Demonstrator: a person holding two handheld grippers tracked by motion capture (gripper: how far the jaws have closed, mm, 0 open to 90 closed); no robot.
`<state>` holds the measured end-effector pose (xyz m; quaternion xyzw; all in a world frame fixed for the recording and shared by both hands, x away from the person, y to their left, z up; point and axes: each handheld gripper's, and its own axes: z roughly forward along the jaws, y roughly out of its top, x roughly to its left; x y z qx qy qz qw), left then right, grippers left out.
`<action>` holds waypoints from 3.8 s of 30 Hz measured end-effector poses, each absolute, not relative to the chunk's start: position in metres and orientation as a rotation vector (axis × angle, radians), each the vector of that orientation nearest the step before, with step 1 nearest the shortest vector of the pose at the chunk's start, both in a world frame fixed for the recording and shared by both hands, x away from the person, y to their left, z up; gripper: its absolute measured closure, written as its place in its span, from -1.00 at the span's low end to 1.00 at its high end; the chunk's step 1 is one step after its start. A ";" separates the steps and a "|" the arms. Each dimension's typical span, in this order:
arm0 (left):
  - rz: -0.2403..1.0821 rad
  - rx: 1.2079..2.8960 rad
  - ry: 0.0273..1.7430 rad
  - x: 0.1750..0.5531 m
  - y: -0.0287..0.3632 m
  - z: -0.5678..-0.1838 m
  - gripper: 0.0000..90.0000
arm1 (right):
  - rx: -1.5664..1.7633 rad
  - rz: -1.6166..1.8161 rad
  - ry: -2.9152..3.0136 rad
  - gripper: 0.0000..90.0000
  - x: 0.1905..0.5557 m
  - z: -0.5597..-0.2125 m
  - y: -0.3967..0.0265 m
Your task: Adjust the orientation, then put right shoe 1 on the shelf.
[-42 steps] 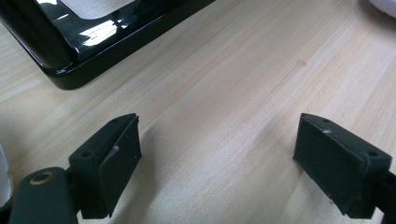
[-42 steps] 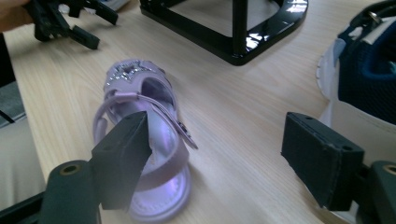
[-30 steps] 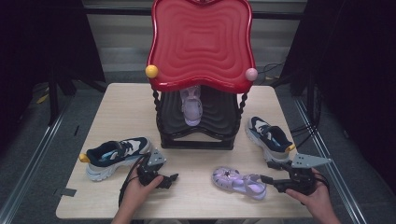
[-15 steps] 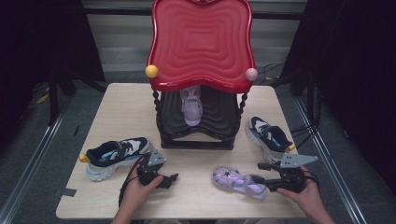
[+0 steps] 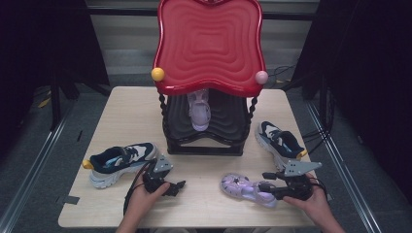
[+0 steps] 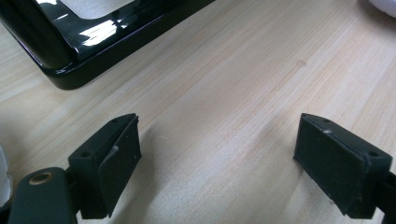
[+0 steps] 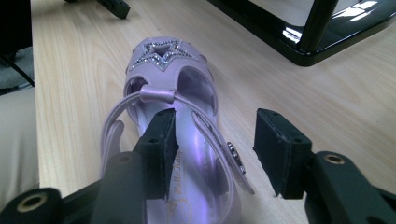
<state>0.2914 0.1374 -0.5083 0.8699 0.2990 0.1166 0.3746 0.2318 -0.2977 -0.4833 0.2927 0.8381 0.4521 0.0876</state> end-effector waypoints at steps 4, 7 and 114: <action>0.298 2.227 0.766 0.291 0.137 -0.508 -0.69 | 0.867 1.328 2.509 0.17 0.232 -0.486 -0.294; 0.298 2.227 0.765 0.291 0.137 -0.508 -0.69 | 0.859 1.318 2.513 0.21 0.233 -0.486 -0.291; 0.297 2.225 0.765 0.292 0.137 -0.508 -0.70 | 0.885 1.442 2.099 0.88 0.220 -0.477 -0.290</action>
